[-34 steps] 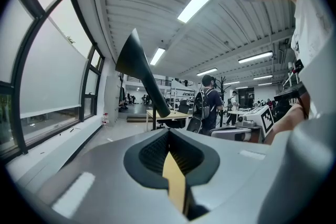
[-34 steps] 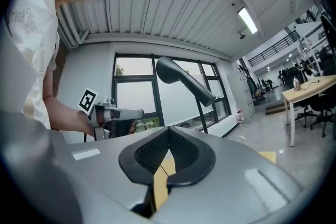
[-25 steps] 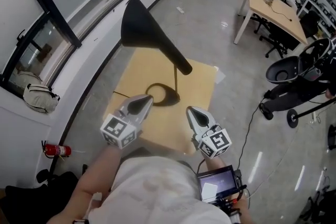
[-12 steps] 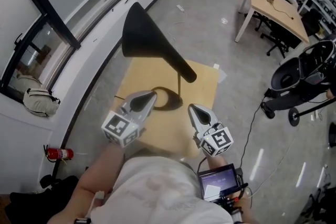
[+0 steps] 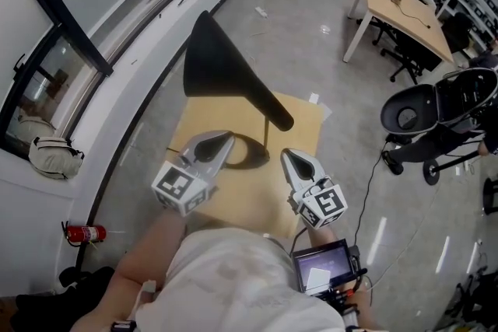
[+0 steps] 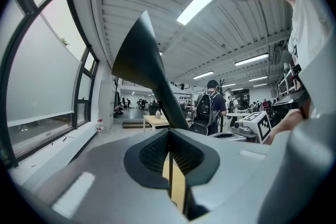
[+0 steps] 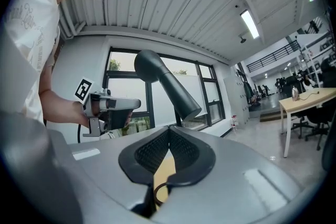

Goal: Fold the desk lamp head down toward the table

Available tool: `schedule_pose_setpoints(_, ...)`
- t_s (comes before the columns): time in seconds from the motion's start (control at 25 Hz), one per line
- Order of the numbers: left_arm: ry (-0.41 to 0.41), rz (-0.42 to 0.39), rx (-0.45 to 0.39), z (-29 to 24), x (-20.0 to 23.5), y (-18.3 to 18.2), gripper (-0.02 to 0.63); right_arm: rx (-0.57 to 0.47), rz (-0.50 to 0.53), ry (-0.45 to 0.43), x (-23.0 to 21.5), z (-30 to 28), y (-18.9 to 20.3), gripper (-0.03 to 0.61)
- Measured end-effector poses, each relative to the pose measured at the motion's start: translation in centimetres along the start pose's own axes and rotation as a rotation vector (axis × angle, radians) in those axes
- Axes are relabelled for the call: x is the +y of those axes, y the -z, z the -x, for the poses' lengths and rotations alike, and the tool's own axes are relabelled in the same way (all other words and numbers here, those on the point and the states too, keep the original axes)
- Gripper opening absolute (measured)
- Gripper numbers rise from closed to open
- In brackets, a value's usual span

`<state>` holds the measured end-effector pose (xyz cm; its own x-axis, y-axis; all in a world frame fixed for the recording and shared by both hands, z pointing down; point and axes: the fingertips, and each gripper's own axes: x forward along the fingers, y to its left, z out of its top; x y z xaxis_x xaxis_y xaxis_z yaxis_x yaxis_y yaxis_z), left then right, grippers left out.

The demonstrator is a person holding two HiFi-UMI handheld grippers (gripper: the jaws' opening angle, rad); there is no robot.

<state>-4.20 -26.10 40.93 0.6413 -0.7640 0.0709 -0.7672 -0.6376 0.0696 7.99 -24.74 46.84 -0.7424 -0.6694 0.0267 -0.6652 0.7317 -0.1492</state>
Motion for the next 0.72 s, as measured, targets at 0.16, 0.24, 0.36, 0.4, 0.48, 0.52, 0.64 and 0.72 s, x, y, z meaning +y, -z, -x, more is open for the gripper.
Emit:
schedule_pose_setpoints(0.16, 0.008, -0.003, -0.007, -0.3, 0.4, -0.4, 0.002, -0.002, 0.005, 0.014, -0.4, -0.4, -0.3, 0.012)
schedule_pose_setpoints(0.24, 0.01, -0.003, -0.011, -0.5, 0.6, -0.5, 0.002, 0.001, 0.008, 0.017, -0.6, -0.5, -0.4, 0.012)
schedule_pose_setpoints(0.36, 0.014, -0.004, -0.018, -0.7, 0.8, -0.7, 0.002, 0.001, 0.014, 0.022, -0.8, -0.7, -0.5, 0.012)
schedule_pose_setpoints(0.4, 0.015, -0.005, -0.019, -0.8, 0.9, -0.8, 0.002, 0.0, 0.017, 0.023, -0.9, -0.8, -0.6, 0.012)
schedule_pose_setpoints(0.48, 0.017, -0.01, -0.02, -1.0, 1.0, -1.1, 0.002, -0.002, 0.025, 0.024, -1.0, -0.9, -0.9, 0.012)
schedule_pose_setpoints(0.52, 0.018, -0.013, -0.02, -1.1, 1.0, -1.2, 0.002, -0.003, 0.03, 0.024, -1.1, -1.0, -1.1, 0.012)
schedule_pose_setpoints(0.64, 0.019, -0.027, -0.023, -1.3, 1.1, -1.5, 0.002, -0.008, 0.05, 0.028, -1.4, -1.1, -1.4, 0.012)
schedule_pose_setpoints(0.72, 0.021, -0.038, -0.028, -1.4, 1.2, -1.9, 0.002, -0.011, 0.065, 0.033, -1.7, -1.2, -1.9, 0.012)
